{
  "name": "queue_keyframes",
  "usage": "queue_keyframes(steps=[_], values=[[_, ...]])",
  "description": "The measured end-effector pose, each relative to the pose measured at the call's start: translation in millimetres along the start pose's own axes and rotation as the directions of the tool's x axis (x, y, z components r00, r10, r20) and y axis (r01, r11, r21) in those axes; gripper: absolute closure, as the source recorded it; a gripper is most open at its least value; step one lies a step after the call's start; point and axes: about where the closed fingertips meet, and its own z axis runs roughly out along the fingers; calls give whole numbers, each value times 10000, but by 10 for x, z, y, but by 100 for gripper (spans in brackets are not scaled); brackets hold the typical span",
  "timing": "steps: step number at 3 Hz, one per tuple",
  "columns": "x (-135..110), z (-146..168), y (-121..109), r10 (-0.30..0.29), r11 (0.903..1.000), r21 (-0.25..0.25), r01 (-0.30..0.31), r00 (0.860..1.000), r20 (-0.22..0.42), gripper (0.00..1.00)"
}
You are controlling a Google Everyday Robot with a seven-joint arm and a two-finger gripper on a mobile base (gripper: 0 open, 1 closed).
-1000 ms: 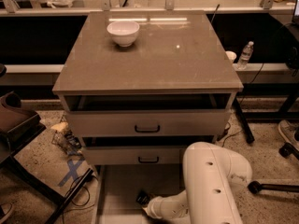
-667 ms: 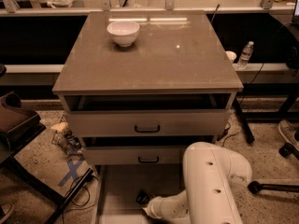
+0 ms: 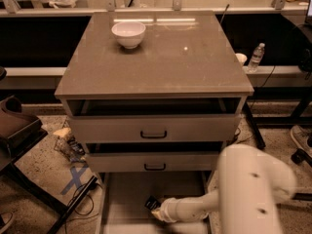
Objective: Pick rxbar blueberry from bottom drawer and place on counter
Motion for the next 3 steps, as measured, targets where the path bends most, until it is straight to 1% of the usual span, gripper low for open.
queue_keyframes(steps=[1,2,3], values=[[-354,-836,87,26,9990,-443,-14,9996,272,100],[-987,-1979,-64,-381,9991,-176,399,9951,911,100],[-1165,-2660,-170,-339,9994,155,322,9910,1291,100]])
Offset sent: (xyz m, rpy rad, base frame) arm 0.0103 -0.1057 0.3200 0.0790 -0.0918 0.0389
